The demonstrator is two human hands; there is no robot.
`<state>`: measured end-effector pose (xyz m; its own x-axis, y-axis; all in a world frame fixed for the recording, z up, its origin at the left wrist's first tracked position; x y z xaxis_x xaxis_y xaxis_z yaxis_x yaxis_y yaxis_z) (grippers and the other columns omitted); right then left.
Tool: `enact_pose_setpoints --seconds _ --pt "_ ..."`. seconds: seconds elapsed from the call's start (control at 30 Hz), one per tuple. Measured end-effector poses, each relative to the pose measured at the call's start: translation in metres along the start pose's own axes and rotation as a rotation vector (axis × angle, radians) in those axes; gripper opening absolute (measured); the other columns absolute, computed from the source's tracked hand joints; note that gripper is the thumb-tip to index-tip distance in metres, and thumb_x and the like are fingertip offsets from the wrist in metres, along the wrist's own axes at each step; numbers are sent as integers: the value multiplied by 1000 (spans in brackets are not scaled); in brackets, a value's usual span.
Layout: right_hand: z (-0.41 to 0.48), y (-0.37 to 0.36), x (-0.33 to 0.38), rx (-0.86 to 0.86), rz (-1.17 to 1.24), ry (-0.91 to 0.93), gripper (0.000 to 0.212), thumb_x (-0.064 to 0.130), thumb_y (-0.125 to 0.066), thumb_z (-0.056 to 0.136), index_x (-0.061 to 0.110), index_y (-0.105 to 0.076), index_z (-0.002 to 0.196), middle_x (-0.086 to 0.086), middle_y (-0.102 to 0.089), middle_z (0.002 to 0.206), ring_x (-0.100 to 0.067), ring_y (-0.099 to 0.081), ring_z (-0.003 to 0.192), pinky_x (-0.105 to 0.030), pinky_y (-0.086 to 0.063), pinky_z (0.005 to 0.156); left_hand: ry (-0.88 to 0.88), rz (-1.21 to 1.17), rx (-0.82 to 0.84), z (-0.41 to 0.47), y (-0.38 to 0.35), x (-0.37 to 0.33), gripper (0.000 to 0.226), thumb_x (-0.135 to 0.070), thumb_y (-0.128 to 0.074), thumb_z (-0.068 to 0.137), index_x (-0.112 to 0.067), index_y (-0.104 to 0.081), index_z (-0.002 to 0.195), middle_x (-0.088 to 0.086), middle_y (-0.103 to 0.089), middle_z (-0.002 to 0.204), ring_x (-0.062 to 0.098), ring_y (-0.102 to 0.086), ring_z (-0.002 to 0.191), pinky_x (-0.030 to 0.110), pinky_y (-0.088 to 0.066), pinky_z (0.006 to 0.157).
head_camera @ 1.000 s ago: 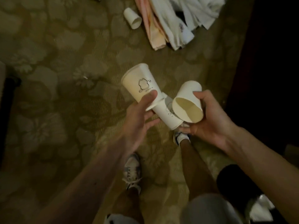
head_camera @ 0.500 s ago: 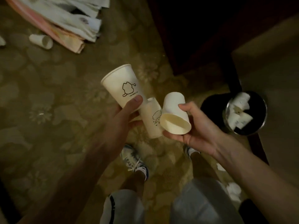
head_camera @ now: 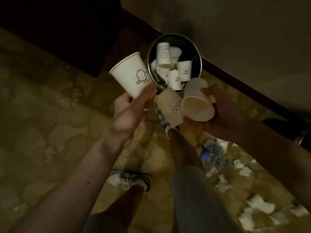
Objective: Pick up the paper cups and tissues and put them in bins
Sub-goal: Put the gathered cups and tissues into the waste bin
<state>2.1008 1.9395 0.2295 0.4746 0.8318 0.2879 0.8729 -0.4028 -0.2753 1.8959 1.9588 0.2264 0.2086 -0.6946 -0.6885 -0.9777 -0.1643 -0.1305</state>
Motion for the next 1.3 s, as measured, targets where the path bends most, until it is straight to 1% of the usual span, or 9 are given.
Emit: enact_pose_setpoints --seconds 0.13,0.43,0.57,0.7,0.8,0.93,1.03,1.17,1.3 --pt "18 53 27 -88 182 60 25 34 -60 87 16 -59 104 -11 -75 80 -25 -74 74 -43 -60 67 118 205 8 59 -35 14 30 -43 -79 77 -20 -69 91 -11 -73 68 6 -69 60 23 -55 55" --pt "88 80 63 -81 182 76 24 38 -55 91 21 -60 108 -7 -76 88 -22 -74 80 -43 -61 69 397 619 -33 158 -66 58 57 -63 -71 76 -8 -61 89 12 -69 79 20 -65 52 29 -52 44" --pt "112 71 63 18 138 3 37 36 -61 80 21 -60 114 -5 -76 97 -21 -74 84 -38 -60 64 205 1061 -91 168 -69 47 78 -81 -43 80 -6 -63 89 14 -70 83 30 -68 73 43 -59 71" --pt "132 62 62 89 90 -31 34 35 -65 71 28 -66 103 -1 -77 91 -21 -74 85 -41 -61 70 197 602 41 162 -100 43 56 -75 -38 87 -25 -61 99 4 -69 87 18 -68 62 29 -52 50" --pt "145 51 75 140 71 -14 20 33 -63 78 27 -78 89 -3 -77 92 -22 -74 86 -43 -59 76 265 475 181 162 -112 49 47 -64 -58 86 -32 -53 120 1 -70 101 15 -73 74 30 -58 56" --pt "157 29 93 218 69 -58 36 33 -61 76 19 -61 110 -6 -76 91 -23 -74 84 -38 -59 73 171 391 58 181 -106 36 45 -39 -68 89 -24 -48 126 -5 -68 102 5 -69 78 17 -51 50" --pt "173 29 102 116 -214 -16 35 38 -63 76 24 -59 108 -1 -75 95 -19 -73 88 -33 -57 70 24 438 -100 201 -98 13 49 -35 -72 86 -19 -46 124 -6 -62 103 4 -66 79 19 -54 57" --pt "184 57 122 -352 -837 218 46 45 -68 83 25 -56 122 7 -57 103 -6 -57 81 -17 -46 58 -254 734 -119 220 -108 -12 57 -39 -72 86 -12 -44 127 -3 -53 115 19 -57 102 29 -48 75" --pt "192 67 105 -379 -1005 288 86 43 -75 80 12 -33 148 -7 -44 144 -23 -49 126 -35 -46 98 -297 905 11 230 -119 6 60 -36 -70 87 -14 -43 135 9 -50 131 21 -50 112 28 -48 80"
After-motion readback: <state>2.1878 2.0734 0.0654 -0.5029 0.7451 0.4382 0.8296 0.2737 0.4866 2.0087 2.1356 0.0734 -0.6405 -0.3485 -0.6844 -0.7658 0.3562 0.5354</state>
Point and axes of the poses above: each hand's wrist, its own z-axis towards the middle knuckle, its own y-axis out of the back of the hand, x = y × z, the point moved 8 cm from there along z, towards the middle knuckle
